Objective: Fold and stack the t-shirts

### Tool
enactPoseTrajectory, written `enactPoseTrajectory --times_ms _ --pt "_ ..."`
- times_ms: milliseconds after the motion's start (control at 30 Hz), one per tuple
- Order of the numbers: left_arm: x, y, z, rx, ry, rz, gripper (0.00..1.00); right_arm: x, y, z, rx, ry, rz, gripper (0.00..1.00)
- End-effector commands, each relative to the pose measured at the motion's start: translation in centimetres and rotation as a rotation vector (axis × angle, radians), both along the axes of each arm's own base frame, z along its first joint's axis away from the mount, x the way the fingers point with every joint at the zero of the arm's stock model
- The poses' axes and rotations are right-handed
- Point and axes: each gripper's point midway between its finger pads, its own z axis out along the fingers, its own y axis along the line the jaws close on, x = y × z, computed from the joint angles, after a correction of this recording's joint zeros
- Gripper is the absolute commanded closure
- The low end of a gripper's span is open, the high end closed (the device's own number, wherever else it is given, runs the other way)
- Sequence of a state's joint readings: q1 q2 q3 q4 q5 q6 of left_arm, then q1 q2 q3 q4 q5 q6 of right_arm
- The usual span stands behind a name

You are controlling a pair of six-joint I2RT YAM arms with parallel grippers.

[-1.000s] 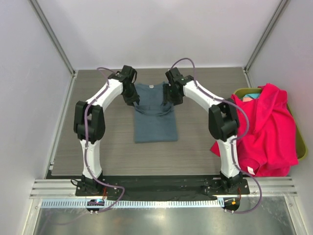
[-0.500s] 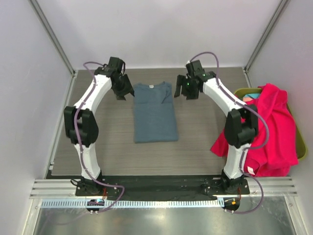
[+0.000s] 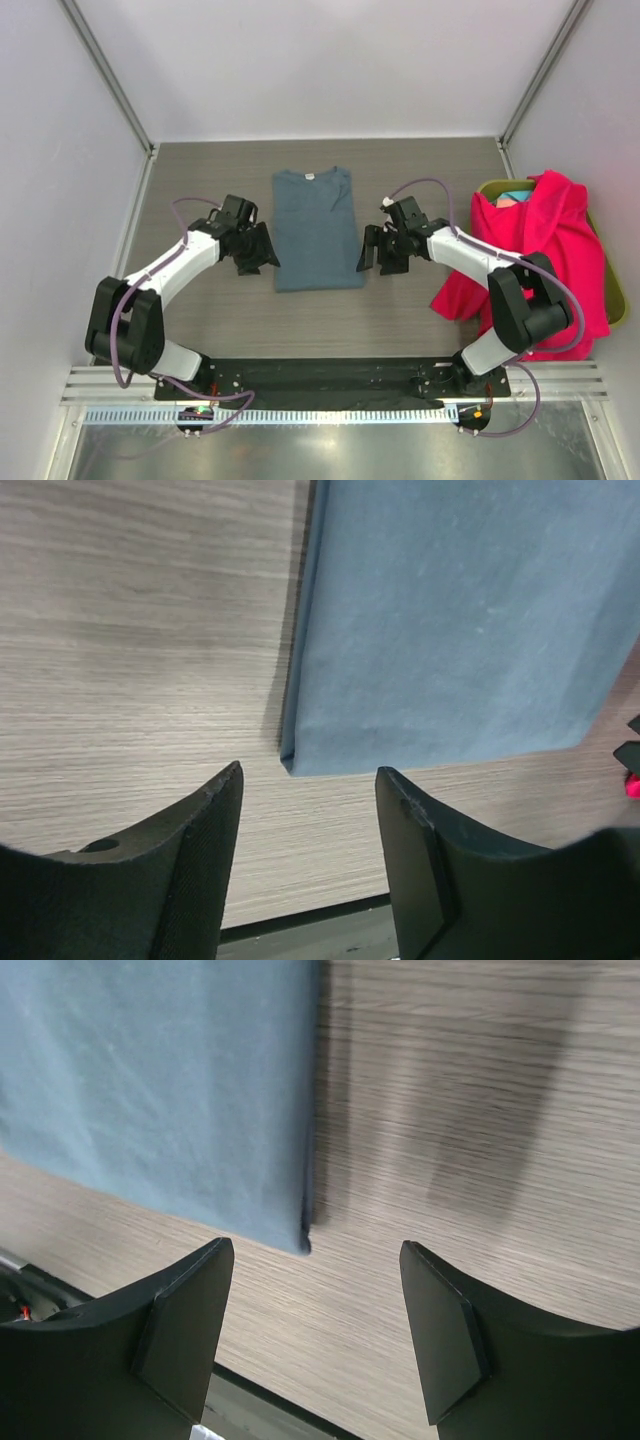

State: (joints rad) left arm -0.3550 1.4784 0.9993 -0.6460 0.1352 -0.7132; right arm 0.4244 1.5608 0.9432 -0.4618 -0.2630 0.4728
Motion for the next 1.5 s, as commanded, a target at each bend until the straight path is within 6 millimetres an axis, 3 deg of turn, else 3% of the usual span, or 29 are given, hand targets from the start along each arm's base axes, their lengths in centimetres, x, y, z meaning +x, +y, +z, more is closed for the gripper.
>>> enactPoseTrajectory --times_ms 0,300,433,867,1067,1333,1467 --pt "1.5 -1.4 1.5 -0.101 -0.138 0.007 0.42 1.0 1.9 1.9 0.11 -0.101 0.02 0.27" --pt "0.9 -1.8 1.1 -0.131 -0.173 -0.002 0.24 -1.1 1.3 0.2 0.12 -0.114 0.065 0.17" --pt "0.3 -1.4 0.5 -0.127 -0.185 0.006 0.22 -1.4 1.0 -0.9 0.121 -0.113 0.052 0.11" --pt "-1.1 -1.2 -1.5 -0.146 -0.159 0.022 0.24 -2.1 1.7 -1.4 0.198 -0.112 0.021 0.11" --pt "-2.2 -1.3 -3.3 -0.156 -0.125 0.027 0.26 -2.9 2.6 -2.9 0.219 -0.074 0.036 0.22" --pt "-3.6 -2.4 -6.0 -0.177 -0.062 0.033 0.32 -3.2 2.9 -5.5 0.227 -0.029 0.02 0.49" --pt "-3.5 -2.9 -6.6 -0.179 -0.062 0.04 0.41 -3.4 2.6 -5.7 0.214 -0.025 0.018 0.58"
